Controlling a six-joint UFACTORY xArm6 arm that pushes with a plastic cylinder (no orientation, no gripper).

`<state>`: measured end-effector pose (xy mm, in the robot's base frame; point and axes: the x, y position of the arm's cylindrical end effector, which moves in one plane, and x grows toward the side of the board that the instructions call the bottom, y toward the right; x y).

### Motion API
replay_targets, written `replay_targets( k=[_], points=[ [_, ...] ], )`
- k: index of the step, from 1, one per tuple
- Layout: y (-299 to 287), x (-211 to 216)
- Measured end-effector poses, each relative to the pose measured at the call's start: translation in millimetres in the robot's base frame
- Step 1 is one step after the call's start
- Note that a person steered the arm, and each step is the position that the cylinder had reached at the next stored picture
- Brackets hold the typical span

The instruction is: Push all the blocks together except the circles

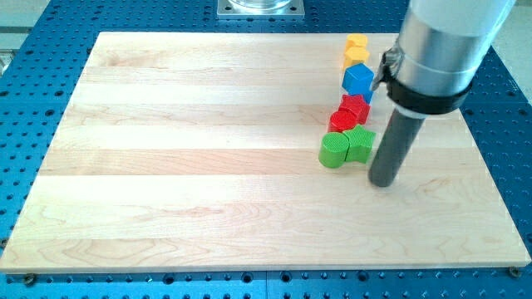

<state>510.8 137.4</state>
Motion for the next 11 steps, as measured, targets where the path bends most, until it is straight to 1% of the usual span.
replay_targets(
  k=[1, 2, 3, 4, 5, 6, 8, 9, 10, 11],
  points=[
    [-5, -66],
    [8, -124],
    [9, -141],
    [-18, -86],
    [-61, -110],
    [-51, -148],
    [-34, -182],
    [-48, -137],
    [-33, -125],
    [-8, -163]
  ],
)
